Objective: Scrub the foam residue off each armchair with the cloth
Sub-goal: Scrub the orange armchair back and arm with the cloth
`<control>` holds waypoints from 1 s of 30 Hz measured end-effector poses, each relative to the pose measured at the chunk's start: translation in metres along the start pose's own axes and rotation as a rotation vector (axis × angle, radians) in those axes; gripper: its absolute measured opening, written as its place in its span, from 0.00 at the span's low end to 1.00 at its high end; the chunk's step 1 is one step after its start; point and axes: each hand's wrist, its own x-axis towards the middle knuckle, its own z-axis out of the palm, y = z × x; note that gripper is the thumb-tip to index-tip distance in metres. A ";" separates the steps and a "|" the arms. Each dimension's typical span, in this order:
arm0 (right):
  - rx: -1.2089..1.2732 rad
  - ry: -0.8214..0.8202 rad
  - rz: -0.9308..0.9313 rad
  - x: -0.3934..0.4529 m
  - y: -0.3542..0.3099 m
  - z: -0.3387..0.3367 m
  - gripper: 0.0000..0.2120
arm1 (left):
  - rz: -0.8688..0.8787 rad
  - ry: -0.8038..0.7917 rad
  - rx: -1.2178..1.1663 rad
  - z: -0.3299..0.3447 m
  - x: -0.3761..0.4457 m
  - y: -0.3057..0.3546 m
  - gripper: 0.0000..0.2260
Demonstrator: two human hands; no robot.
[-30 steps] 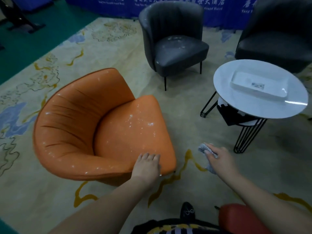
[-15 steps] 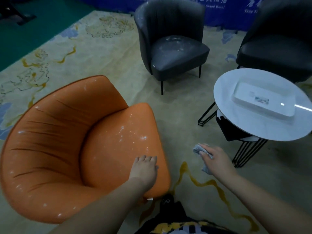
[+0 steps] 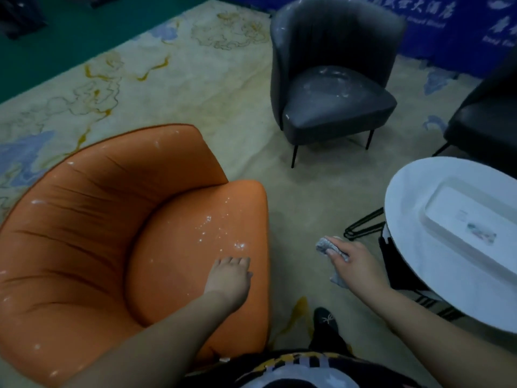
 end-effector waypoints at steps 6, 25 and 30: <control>-0.091 -0.165 -0.167 0.079 0.002 -0.035 0.16 | -0.246 0.003 -0.123 -0.002 0.019 0.031 0.20; -0.346 -0.643 -0.680 0.212 -0.140 0.107 0.16 | -0.806 0.027 -0.539 0.040 -0.009 -0.033 0.22; -0.422 -0.704 -0.770 0.235 -0.180 0.142 0.16 | -0.892 0.074 -0.615 0.030 0.001 -0.066 0.22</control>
